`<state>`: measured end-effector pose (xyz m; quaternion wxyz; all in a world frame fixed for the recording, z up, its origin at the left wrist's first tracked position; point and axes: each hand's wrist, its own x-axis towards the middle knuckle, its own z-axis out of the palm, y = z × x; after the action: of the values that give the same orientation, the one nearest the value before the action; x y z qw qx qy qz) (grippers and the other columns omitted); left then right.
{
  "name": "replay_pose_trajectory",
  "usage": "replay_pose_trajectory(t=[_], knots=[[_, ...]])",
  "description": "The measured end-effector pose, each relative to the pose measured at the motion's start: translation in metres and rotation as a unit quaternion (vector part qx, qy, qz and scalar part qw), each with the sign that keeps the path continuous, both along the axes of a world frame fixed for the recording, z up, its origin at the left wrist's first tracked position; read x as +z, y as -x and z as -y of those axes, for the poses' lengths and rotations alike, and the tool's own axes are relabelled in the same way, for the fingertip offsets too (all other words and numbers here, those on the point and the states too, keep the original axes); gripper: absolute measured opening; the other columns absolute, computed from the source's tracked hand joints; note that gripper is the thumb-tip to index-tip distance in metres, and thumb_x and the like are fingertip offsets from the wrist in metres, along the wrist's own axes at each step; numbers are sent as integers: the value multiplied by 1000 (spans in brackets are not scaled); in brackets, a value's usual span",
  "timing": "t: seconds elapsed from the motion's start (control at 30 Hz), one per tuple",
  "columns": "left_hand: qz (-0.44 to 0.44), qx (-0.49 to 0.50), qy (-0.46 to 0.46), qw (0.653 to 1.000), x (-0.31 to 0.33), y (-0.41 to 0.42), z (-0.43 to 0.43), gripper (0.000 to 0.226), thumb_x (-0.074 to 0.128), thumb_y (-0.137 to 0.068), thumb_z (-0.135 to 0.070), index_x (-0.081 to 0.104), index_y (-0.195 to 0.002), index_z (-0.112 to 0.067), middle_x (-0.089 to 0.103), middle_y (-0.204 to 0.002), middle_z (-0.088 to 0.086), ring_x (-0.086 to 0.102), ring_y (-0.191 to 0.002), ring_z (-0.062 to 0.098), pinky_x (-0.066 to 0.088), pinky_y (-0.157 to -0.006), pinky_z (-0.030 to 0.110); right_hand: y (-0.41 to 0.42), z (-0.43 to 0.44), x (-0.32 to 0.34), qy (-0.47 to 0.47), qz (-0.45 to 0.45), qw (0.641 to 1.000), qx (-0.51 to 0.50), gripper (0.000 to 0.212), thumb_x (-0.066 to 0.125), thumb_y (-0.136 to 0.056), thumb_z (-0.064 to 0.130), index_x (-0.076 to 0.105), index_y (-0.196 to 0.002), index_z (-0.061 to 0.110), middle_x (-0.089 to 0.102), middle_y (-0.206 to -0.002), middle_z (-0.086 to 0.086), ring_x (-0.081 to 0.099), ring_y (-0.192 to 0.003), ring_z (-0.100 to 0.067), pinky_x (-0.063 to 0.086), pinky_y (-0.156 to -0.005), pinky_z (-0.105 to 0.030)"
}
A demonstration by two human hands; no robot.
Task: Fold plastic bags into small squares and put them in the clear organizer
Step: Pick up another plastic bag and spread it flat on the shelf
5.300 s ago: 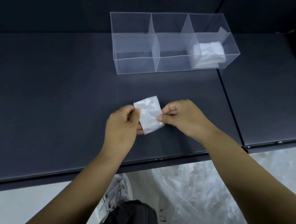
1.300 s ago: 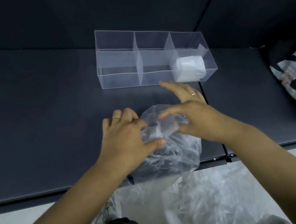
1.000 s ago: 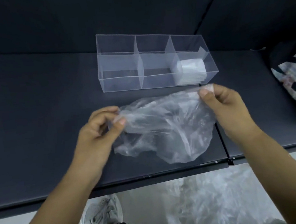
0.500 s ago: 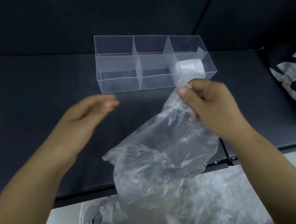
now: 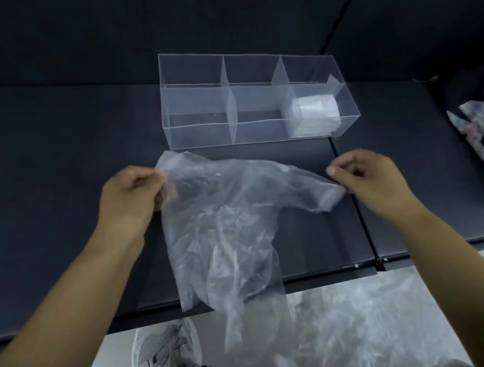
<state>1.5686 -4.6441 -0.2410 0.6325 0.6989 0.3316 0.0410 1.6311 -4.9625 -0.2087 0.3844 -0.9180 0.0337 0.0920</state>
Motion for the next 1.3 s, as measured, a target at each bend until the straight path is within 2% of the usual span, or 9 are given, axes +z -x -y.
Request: replay_pose_trajectory(t=[0.13, 0.27, 0.47, 0.53, 0.67, 0.77, 0.93, 1.17, 1.3], knots=[[-17, 19, -2, 1000, -12, 4, -8, 12, 62, -92, -20, 64, -81, -18, 65, -76, 7, 61, -69, 16, 50, -58, 25, 21, 5, -1, -126, -35, 990, 55, 34, 59, -81, 50, 62, -111, 33, 63, -105, 3, 61, -100, -9, 48, -88, -21], [-19, 7, 37, 999, -15, 3, -7, 19, 62, -92, -33, 66, -87, -15, 70, -81, 5, 66, -72, 17, 52, -63, 29, 24, -6, -8, -86, -93, 980, 153, 61, 76, -77, 31, 49, -130, 42, 51, -120, 8, 53, -108, 0, 42, -92, -15], [-22, 6, 19, 1000, -16, -7, 0, 21, 69, -87, -34, 69, -79, -14, 70, -65, -8, 64, -54, 0, 49, -52, 18, -1, -13, -17, -25, -101, 985, 139, 6, 74, -82, 27, 70, -83, 22, 54, -106, 3, 55, -93, -1, 38, -87, -8], [-29, 34, 32, 998, -18, -10, -4, 25, 65, -91, -33, 66, -74, -15, 64, -53, -12, 60, -47, 0, 49, -47, 18, -8, -4, -15, -79, -128, 979, 138, 25, 69, -82, 38, 65, -72, 16, 59, -91, 6, 58, -85, -4, 38, -88, -18], [-25, 36, 32, 999, -24, -13, -10, 25, 66, -90, -29, 65, -67, -19, 65, -54, -12, 58, -47, 1, 51, -59, 25, -22, 11, -5, -270, -154, 950, 16, 22, 70, -75, 34, 59, -76, 15, 67, -70, 0, 63, -66, -9, 48, -67, -19], [-18, 20, 20, 999, -26, -16, -4, 23, 64, -91, -27, 65, -70, -17, 67, -55, -11, 58, -43, -1, 46, -48, 15, -31, 14, -14, -252, -84, 959, -103, 14, 66, -85, 3, 60, -91, 13, 68, -59, 1, 59, -55, -5, 46, -56, -15], [-16, 19, 109, 994, -17, -17, -2, 19, 56, -96, -30, 65, -100, -14, 75, -79, -1, 72, -72, 11, 53, -54, 17, -21, 13, -16, -217, 36, 941, -257, 25, 58, -92, 2, 52, -115, 9, 61, -95, -9, 60, -75, -8, 48, -72, -19], [-30, -1, 202, 979, -10, 50, 4, 23, 57, -94, -31, 63, -108, -14, 75, -97, 0, 72, -89, 12, 57, -72, 25, 94, -7, 22, -132, -141, 969, 151, 36, 61, -80, 63, 67, -109, 41, 60, -111, 21, 58, -105, 6, 43, -83, -5], [-85, -38, 255, 962, -7, 89, 24, 27, 61, -89, -33, 68, -102, -10, 76, -93, 4, 73, -85, 18, 57, -62, 22, 126, -21, 7, -118, -193, 960, 166, 21, 68, -71, 47, 69, -80, 28, 53, -108, 11, 58, -95, -6, 45, -87, -18]])
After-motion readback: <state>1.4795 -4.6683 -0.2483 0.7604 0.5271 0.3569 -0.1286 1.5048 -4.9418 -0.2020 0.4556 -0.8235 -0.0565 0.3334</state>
